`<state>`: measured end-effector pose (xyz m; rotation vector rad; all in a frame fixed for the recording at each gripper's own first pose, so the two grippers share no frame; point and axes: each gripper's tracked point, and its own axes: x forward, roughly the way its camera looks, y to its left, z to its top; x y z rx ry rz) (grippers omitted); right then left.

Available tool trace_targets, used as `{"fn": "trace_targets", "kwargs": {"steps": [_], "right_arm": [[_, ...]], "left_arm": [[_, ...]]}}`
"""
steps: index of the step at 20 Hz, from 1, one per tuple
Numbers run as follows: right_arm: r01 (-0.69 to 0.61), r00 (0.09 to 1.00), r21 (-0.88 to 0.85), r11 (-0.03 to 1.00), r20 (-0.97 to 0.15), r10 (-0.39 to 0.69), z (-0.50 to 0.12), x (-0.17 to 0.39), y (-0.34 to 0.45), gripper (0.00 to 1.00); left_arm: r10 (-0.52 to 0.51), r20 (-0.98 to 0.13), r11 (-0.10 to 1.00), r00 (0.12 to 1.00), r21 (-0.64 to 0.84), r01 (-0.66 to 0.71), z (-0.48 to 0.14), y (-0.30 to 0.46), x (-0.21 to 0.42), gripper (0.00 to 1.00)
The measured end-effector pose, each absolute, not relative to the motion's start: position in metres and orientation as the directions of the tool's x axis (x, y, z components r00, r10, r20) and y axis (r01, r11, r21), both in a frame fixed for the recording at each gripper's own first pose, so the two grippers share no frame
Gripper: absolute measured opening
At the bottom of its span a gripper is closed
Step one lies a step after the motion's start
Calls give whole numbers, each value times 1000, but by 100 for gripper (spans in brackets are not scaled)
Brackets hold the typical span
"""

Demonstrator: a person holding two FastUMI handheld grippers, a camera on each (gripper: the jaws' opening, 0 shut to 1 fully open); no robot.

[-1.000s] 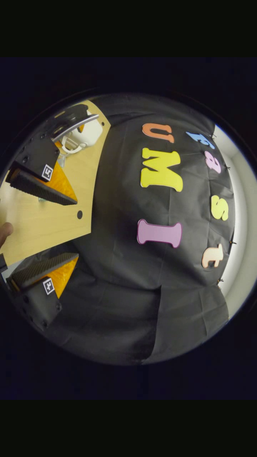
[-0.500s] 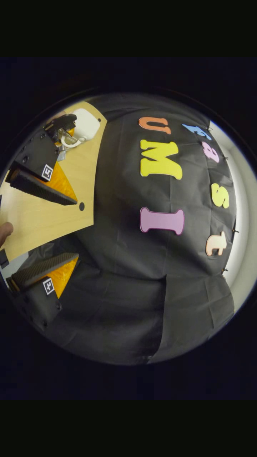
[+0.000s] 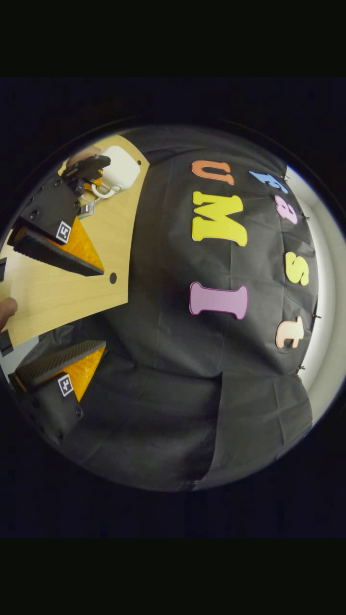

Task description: First open the suitcase, pack the skin care products into it, and then close the suitcase.

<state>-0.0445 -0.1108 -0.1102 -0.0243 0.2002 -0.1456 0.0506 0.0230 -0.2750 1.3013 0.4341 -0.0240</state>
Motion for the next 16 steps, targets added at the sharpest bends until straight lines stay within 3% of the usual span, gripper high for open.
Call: {"fn": "trace_targets", "kwargs": {"steps": [9,16], "right_arm": [[131,978,-63,989,-153,-139,-94,-23,-91,80],[74,984,-92,993,-152,-88,-85,7,-40,80]], "left_arm": [[190,-348,535,918,821,201,-207,44,41,3],[173,-334,730,926,675,107,-137,105,38,3]]}}
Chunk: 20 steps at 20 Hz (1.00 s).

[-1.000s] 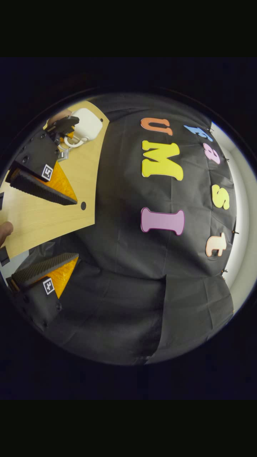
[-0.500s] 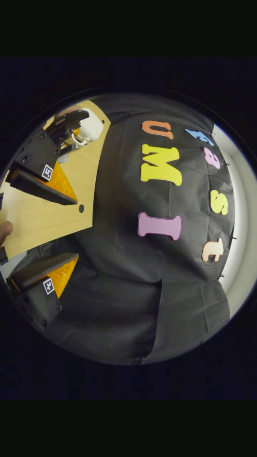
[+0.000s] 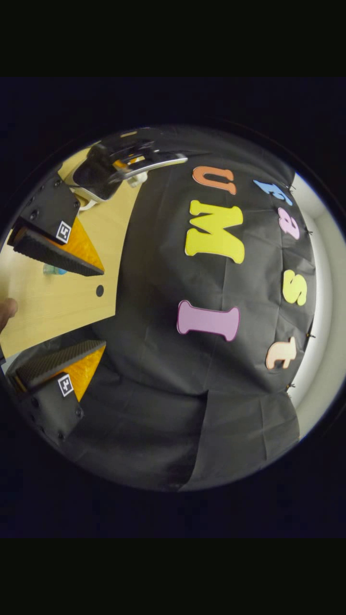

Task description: First open the suitcase, pack the skin care products into it, and then close the suitcase.

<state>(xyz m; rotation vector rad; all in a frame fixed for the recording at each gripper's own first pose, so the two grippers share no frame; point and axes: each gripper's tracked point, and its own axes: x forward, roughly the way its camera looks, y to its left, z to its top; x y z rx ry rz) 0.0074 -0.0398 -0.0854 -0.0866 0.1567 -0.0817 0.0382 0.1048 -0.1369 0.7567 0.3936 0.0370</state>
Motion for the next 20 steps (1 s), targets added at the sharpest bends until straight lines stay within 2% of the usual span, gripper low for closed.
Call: {"fn": "trace_targets", "kwargs": {"steps": [8,13,20], "right_arm": [[17,987,-127,992,-157,-37,-82,21,19,80],[37,982,-135,990,-179,-61,-87,24,35,80],[89,975,-163,983,-190,-120,-88,18,48,80]], "left_arm": [[232,-318,859,919,510,-40,-86,213,38,3],[266,-328,866,906,495,-75,-94,293,41,3],[235,-369,903,899,426,-61,-137,387,52,3]]}}
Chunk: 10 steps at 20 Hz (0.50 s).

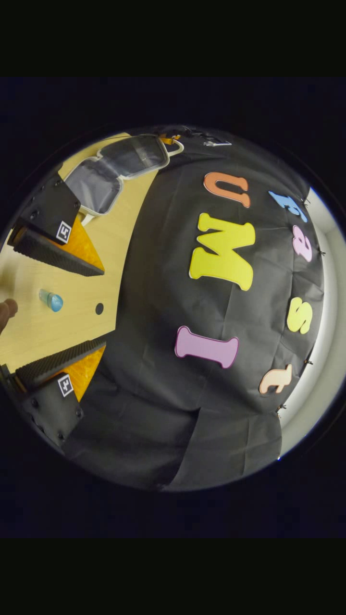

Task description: First open the suitcase, pack the skin care products into it, and then close the suitcase.

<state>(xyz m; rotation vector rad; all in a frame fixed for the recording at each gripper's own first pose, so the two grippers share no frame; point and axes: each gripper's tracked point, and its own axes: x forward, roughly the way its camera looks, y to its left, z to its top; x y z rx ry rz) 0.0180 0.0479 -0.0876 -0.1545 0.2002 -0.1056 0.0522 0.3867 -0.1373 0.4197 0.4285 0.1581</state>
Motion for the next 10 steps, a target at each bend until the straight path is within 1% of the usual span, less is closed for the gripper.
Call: {"fn": "trace_targets", "kwargs": {"steps": [3,4,5,10], "right_arm": [[101,968,-177,979,-210,-138,-93,14,53,80],[106,966,-179,978,-216,-144,-94,12,53,78],[112,964,-177,978,-220,-150,-94,10,53,80],[142,949,-168,976,-256,-183,-102,5,52,80]], "left_arm": [[247,-423,923,872,375,-80,-168,421,51,4],[258,-445,925,858,369,-86,-180,433,49,4],[258,-466,929,847,360,-85,-193,443,44,4],[252,-562,952,788,292,-96,-253,465,49,4]]}}
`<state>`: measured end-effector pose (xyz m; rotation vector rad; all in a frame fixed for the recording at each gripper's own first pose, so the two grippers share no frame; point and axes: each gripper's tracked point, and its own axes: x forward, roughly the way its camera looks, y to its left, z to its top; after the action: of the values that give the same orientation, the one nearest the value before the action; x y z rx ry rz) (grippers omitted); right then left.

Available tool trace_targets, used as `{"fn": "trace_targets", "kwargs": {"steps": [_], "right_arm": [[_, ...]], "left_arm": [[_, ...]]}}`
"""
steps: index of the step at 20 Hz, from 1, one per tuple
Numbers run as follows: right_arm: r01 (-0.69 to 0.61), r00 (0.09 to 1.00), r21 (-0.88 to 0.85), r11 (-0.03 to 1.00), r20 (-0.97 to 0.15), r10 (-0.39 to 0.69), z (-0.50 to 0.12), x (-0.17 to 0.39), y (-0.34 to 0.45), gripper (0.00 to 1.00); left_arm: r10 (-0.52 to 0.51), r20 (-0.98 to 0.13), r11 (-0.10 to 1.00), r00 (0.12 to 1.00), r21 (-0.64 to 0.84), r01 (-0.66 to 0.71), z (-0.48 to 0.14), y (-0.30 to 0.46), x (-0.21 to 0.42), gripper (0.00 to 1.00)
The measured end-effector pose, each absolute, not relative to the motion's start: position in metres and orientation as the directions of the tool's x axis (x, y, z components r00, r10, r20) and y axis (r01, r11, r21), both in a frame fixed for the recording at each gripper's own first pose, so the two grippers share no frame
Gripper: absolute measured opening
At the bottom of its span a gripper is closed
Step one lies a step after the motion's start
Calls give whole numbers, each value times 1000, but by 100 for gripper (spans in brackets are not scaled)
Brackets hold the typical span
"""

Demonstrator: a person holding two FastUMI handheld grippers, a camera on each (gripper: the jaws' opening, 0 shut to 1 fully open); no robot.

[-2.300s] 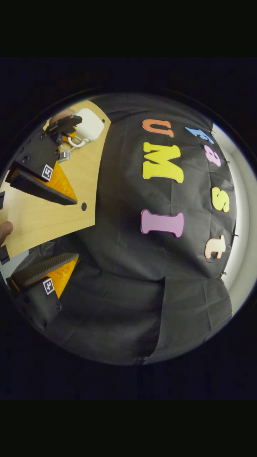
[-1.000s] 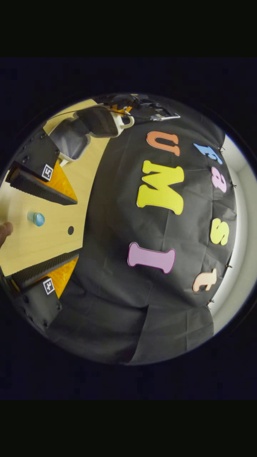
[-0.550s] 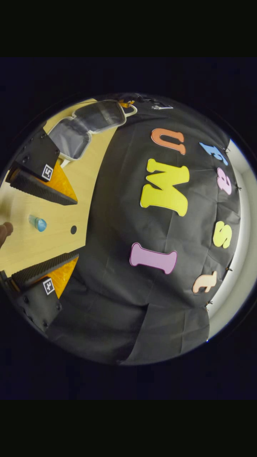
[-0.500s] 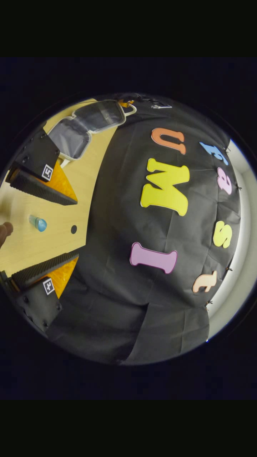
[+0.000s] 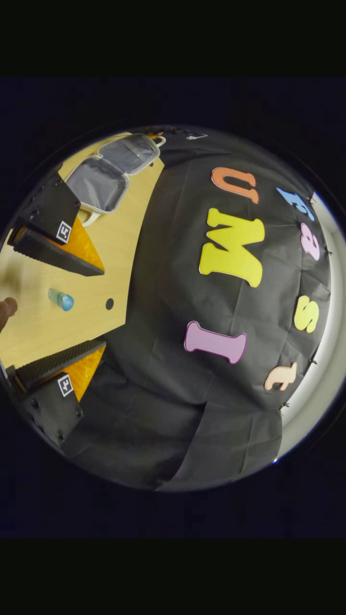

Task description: First open the suitcase, pack the skin care products into it, and then close the suitcase.

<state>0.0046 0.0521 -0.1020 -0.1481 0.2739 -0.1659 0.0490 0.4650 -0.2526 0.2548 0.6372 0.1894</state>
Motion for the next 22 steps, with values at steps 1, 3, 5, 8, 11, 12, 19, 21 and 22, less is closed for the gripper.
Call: {"fn": "trace_targets", "kwargs": {"steps": [1,3,5,8,11,12,19,21,22], "right_arm": [[143,947,-170,975,-263,-185,-103,4,54,80],[142,945,-180,973,-268,-187,-104,3,58,80],[138,941,-181,974,-283,-186,-108,1,64,78],[123,933,-181,976,-314,-176,-119,-3,74,80],[104,926,-179,978,-341,-161,-126,-4,79,80],[99,926,-181,979,-343,-157,-128,-5,81,80],[57,941,-213,975,-315,-124,-132,-9,75,80],[36,945,-221,975,-311,-106,-136,-9,71,80],[28,945,-216,976,-314,-97,-139,-8,67,80]], "left_arm": [[244,-585,958,773,267,-100,-265,470,46,4],[214,-620,972,755,215,-99,-288,474,43,5],[192,-643,980,742,169,-107,-304,477,40,6],[174,-662,984,729,135,-113,-321,480,37,9],[146,-678,989,720,103,-104,-331,477,36,12],[145,-679,989,720,97,-108,-331,479,34,18],[260,-658,966,707,162,-204,-312,494,17,75],[266,-652,963,710,154,-219,-298,482,8,87],[257,-647,965,718,139,-221,-291,472,6,94]]}}
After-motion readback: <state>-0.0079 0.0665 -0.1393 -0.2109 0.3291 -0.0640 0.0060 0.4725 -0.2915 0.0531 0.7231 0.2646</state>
